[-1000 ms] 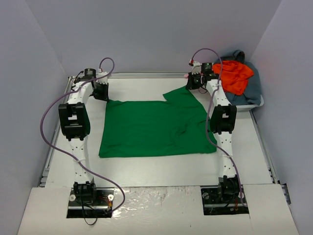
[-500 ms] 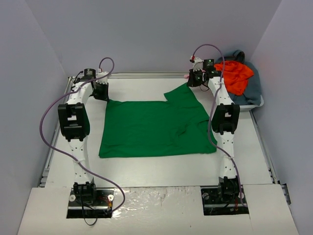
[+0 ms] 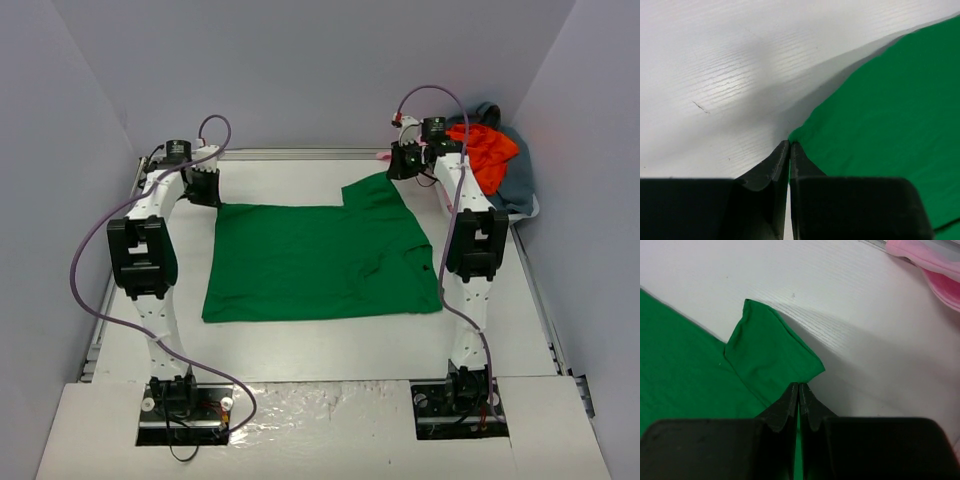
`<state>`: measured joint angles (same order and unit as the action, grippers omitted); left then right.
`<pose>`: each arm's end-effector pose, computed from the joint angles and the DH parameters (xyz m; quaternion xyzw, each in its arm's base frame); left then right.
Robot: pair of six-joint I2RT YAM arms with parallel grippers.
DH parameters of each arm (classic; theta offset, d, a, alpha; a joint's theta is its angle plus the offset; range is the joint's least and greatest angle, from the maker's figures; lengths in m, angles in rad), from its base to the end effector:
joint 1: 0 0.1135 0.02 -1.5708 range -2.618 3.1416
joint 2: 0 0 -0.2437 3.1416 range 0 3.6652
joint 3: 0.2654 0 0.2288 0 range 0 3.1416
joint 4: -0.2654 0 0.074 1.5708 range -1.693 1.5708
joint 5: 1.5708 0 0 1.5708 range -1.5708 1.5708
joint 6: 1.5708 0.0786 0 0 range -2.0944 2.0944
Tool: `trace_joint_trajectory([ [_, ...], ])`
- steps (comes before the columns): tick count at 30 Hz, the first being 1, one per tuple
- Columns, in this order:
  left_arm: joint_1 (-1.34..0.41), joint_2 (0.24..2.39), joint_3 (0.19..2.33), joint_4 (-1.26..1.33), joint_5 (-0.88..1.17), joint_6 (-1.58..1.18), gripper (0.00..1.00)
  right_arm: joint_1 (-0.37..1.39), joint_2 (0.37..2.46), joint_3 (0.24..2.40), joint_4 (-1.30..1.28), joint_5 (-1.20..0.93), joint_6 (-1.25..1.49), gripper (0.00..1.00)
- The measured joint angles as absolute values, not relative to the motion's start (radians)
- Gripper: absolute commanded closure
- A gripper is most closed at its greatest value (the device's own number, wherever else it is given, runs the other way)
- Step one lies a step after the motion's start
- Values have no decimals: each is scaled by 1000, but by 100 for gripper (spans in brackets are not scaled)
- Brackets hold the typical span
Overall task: Fold and stack the t-shirts
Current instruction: Grap the side of the flattened tshirt furthest away from the robot with both arms
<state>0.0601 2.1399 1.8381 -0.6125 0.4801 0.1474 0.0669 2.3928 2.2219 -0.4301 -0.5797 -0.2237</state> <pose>0.4690 -0.0081 0.1966 0.1167 0.9152 -0.1914 0.3348 0.5375 0.0792 0.2220 -0.2546 0.8196 0.2171 0.4651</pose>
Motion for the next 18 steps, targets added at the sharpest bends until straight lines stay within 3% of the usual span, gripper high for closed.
trace_joint_trajectory([
  [18,60,2022,1694,-598,516,159,98,66,2186,1953,-438,-579,-258,100],
])
